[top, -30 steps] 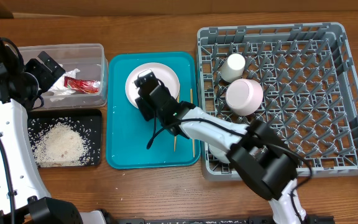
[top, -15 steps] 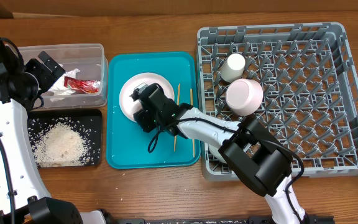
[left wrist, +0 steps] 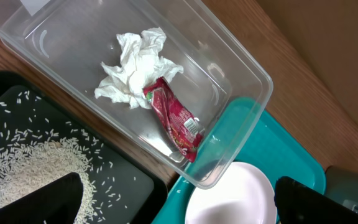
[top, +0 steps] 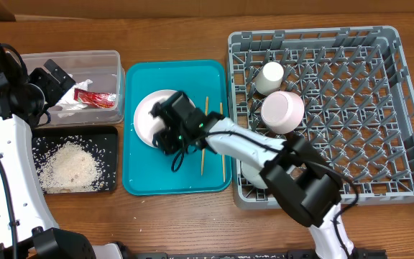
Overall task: Sort waste into correct bins and load items into the dishwasher
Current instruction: 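Grasp the white plate edge with the right gripper and lift it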
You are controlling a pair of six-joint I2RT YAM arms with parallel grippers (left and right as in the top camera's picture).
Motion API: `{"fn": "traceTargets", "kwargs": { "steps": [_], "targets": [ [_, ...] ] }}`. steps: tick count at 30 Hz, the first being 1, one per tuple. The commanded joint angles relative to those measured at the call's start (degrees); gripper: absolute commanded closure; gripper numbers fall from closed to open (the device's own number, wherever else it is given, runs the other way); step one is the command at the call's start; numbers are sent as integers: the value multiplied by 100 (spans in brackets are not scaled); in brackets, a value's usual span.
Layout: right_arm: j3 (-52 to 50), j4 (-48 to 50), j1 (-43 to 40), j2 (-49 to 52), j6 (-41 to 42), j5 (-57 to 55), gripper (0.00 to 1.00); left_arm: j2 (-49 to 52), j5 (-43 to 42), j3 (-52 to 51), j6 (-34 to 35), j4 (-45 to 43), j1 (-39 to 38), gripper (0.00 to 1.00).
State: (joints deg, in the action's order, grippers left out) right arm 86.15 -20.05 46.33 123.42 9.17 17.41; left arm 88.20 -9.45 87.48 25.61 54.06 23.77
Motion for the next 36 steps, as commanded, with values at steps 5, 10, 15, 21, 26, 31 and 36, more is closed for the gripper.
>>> {"fn": "traceTargets", "kwargs": {
  "steps": [5, 10, 15, 21, 26, 31, 36],
  "targets": [
    [494, -72, -605, -898, -31, -1082, 48, 20, -46, 151, 79, -11, 20, 0],
    [437, -472, -894, -767, -48, -1228, 47, 20, -46, 151, 79, -9, 20, 0],
    [374, -450, -970, -442, -48, -1228, 48, 20, -46, 151, 79, -9, 20, 0],
    [374, -361, -970, 22, -70, -1248, 47, 20, -46, 151, 79, -9, 20, 0],
    [374, -372, -970, 133, -68, -1244, 51, 20, -46, 151, 79, -9, 20, 0],
    [374, -514, -968, 146, -68, -1244, 56, 20, -46, 151, 79, -11, 20, 0],
    [374, -562, -887, 260, -68, -1244, 56, 20, -46, 151, 79, -9, 20, 0]
  ]
}}
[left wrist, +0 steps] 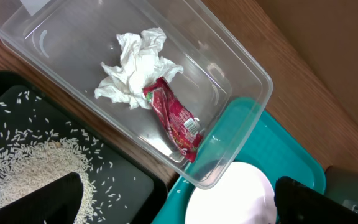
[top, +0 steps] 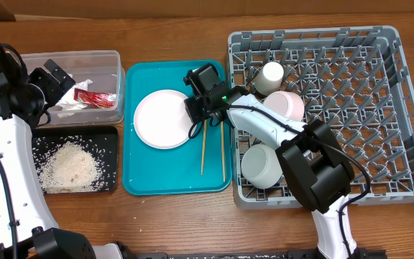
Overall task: Sort waste into correct bins and load items into the dishwasher
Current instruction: 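Grasp the white plate edge with the right gripper and lift it, then carry the white plate with the right gripper and stand it in the rack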
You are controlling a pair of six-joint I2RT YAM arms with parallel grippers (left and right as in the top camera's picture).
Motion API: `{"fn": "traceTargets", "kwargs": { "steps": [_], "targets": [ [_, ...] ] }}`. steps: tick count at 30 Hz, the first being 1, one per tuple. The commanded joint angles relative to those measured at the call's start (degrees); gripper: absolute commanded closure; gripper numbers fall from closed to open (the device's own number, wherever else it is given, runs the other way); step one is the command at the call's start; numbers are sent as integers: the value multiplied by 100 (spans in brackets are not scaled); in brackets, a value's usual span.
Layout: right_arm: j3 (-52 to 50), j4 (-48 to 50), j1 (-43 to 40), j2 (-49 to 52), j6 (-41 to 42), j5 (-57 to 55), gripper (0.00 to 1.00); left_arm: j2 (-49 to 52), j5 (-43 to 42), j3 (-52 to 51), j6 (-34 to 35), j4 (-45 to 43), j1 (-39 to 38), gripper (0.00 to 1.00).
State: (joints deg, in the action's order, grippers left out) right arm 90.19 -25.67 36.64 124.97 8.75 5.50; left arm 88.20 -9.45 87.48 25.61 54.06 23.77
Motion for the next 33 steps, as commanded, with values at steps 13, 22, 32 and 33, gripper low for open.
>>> {"fn": "traceTargets", "kwargs": {
  "steps": [13, 22, 32, 33],
  "targets": [
    [-31, -129, 133, 236, -26, -116, 71, 20, -46, 151, 79, -9, 20, 0],
    [-28, -286, 133, 236, -24, -332, 96, 20, -46, 151, 79, -11, 20, 0],
    [907, -1064, 68, -575, -28, -640, 96, 20, -46, 151, 79, -11, 20, 0],
    [1071, -1268, 50, -752, -31, -881, 96, 20, -48, 151, 79, -11, 20, 0]
  ]
}}
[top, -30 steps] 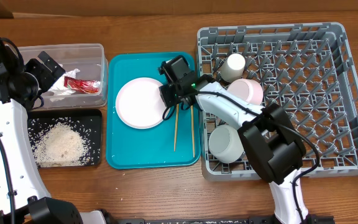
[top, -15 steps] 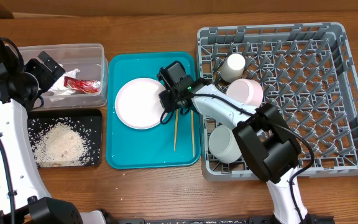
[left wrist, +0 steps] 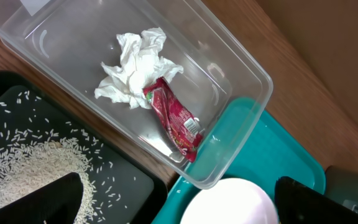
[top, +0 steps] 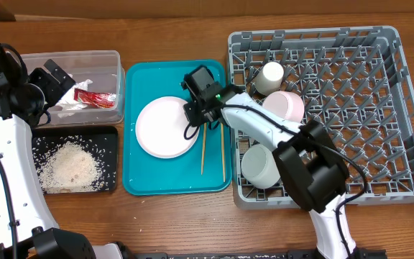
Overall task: Sort waste into correct bins and load items into the dishwasher
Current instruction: 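Carry the white plate with the right gripper and stand it in the rack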
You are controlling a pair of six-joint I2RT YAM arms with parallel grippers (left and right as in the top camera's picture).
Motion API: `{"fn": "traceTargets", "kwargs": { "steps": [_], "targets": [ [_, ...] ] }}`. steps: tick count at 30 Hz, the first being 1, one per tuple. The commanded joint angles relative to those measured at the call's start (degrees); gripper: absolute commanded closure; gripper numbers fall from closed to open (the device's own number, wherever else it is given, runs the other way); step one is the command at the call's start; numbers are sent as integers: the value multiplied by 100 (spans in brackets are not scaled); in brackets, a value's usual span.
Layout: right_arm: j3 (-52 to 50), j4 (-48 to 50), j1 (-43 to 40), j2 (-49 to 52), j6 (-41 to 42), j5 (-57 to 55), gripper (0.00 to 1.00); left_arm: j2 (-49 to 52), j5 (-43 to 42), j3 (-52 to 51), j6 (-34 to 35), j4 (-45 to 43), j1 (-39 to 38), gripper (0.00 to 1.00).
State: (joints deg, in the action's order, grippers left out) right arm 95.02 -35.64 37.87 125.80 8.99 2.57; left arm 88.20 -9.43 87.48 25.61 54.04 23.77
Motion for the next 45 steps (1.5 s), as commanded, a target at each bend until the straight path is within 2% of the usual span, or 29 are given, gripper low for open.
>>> {"fn": "traceTargets", "kwargs": {
  "steps": [1, 4, 12, 18, 24, 29, 37, 45],
  "targets": [
    [728, -457, -94, -994, -79, -817, 96, 20, -48, 151, 79, -7, 20, 0],
    [1082, -1060, -181, -1611, -476, -1513, 96, 20, -48, 151, 79, -7, 20, 0],
    [1152, -1808, -564, -3012, -496, -3882, 96, 20, -48, 151, 79, -9, 20, 0],
    [1145, -2524, -1499, -3335, -494, -5407, 96, 20, -48, 151, 79, -7, 20, 0],
    [881, -3237, -2472, -3165, -284, -5401, 96, 20, -48, 151, 79, -7, 20, 0],
    [201, -3062, -2997, -3123, -280, -5401, 96, 20, -50, 151, 79, -7, 20, 0],
    [-549, -2490, -3119, -3115, -304, -5399, 96, 20, -48, 151, 79, -9, 20, 0],
    [-669, -2358, -3067, -3115, -304, -4953, 96, 20, -50, 151, 79, -9, 20, 0]
  ]
}}
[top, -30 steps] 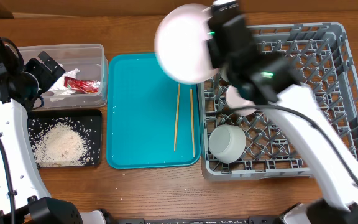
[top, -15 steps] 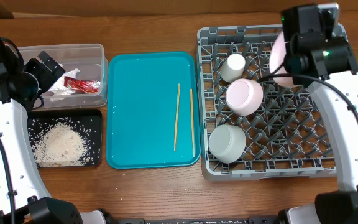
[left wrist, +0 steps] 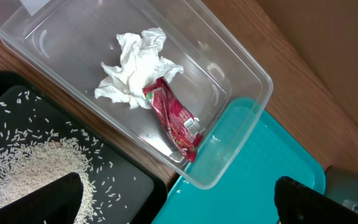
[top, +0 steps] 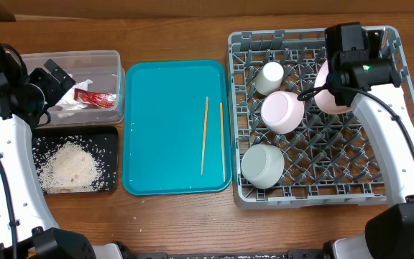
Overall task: Sort waste into correct bins and load items into the dishwasher
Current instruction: 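Carry the white plate with the right gripper and stand it in the rack, then release the plate and swing the right gripper back toward the teal tray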
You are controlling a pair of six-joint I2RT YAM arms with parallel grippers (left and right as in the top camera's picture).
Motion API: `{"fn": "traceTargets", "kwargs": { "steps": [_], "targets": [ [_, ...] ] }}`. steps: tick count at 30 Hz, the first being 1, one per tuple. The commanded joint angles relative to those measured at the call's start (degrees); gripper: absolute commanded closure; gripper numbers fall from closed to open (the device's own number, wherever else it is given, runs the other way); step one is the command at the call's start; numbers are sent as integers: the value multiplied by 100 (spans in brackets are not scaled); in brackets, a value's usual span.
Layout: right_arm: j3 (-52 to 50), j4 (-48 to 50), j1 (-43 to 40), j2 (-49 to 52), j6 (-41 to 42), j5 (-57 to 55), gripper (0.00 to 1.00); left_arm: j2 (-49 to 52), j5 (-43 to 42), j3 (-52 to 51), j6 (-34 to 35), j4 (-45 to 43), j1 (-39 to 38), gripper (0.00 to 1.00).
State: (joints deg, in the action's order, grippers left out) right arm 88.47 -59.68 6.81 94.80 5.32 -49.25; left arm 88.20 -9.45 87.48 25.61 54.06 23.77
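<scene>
The white plate (top: pixel 325 93) stands on edge in the upper right part of the grey dish rack (top: pixel 379 144), with my right gripper (top: pixel 340 75) over it and shut on its rim. Two wooden chopsticks (top: pixel 205 137) lie on the teal tray (top: pixel 164 144), which holds nothing else. My left gripper (left wrist: pixel 179 199) hangs open over the corner where the clear waste bin (left wrist: pixel 241 68), the black rice tray (left wrist: pixel 123 180) and the teal tray meet. In the bin lie a crumpled tissue (left wrist: pixel 135 68) and a red wrapper (left wrist: pixel 176 118).
The rack also holds a small white cup (top: pixel 269 77), a pale pink bowl (top: pixel 282 111) and a grey-white bowl (top: pixel 261 165), all on its left side. Loose rice (top: pixel 70 162) fills the black tray at the front left. The wooden table runs around everything.
The plate has left the teal tray and is now on edge in the rack's upper right, with my right gripper on it. The left arm has not moved.
My right gripper was low over the plate on the tray's left side. Then it was at the plate's right rim, and the plate had shifted slightly forward on the tray. Now the plate stands in the rack and only the chopsticks are on the tray.
</scene>
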Motion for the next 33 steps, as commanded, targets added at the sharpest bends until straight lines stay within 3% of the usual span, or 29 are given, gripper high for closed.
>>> {"fn": "traceTargets", "kwargs": {
  "steps": [1, 21, 27, 33],
  "targets": [
    [-13, 31, 42, -15, 66, 295, 96, 20, -46, 151, 79, -11, 20, 0],
    [-13, 170, 444, -15, -192, 326, 96, 20, -46, 151, 79, -11, 20, 0],
    [-13, 767, 444, -15, -955, 323, 96, 20, -46, 151, 79, -11, 20, 0],
    [-13, 1502, 437, 107, -2341, 24, 96, 20, -48, 151, 79, -9, 20, 0]
  ]
}}
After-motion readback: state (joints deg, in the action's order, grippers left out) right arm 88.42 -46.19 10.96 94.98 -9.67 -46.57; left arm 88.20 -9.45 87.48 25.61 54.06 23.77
